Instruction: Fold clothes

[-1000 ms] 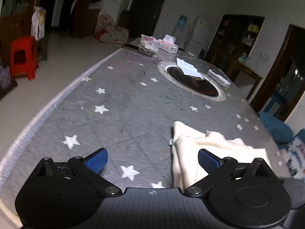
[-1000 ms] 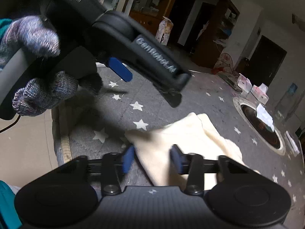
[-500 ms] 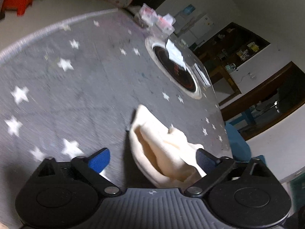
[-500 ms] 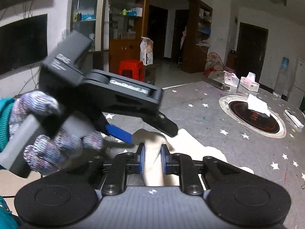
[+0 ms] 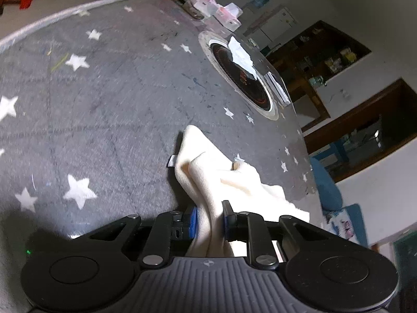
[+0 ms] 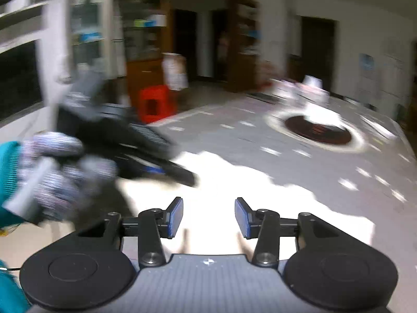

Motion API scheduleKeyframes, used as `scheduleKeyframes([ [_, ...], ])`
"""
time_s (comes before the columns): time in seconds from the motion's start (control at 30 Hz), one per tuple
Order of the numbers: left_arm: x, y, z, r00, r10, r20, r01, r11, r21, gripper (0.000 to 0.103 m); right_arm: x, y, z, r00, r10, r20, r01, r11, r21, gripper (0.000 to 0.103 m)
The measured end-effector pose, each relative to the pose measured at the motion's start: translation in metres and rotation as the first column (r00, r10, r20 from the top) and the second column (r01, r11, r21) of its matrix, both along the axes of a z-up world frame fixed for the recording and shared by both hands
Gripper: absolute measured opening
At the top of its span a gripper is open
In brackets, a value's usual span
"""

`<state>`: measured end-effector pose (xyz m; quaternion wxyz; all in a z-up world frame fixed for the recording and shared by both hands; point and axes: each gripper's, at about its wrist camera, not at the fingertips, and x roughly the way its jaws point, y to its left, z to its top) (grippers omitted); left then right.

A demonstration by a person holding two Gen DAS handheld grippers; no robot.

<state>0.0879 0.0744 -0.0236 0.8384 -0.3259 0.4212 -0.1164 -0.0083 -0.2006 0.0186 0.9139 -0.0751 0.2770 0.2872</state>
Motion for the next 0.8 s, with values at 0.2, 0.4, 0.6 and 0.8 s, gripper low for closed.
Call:
scheduleKeyframes([
  [0.2, 0.001, -0.006, 0.003, 1.0, -0.016, 0.014, 0.015, 0.999, 0.052, 0.021, 0.037, -0.069, -0.014, 0.956, -0.289, -0.046, 0.289, 0.957, -0.005, 0.052],
  [0.4, 0.002, -0.013, 0.008, 0.999, -0.028, 0.025, 0.025, 0.994, 0.107, 0.021, 0.057, -0.1, -0.035, 0.924, -0.34, -0.175, 0.361, 0.926, 0.107, 0.053],
  [0.6, 0.009, -0.028, 0.02, 0.996, -0.071, 0.051, 0.061, 0.981, 0.182, 0.018, 0.053, -0.093, -0.033, 0.94, -0.289, -0.179, 0.319, 0.932, 0.17, 0.011],
  [0.8, 0.027, -0.053, 0.045, 0.982, -0.149, 0.116, 0.122, 0.97, 0.211, 0.016, 0.05, -0.114, 0.001, 0.945, -0.312, -0.1, 0.326, 0.924, 0.199, 0.01],
])
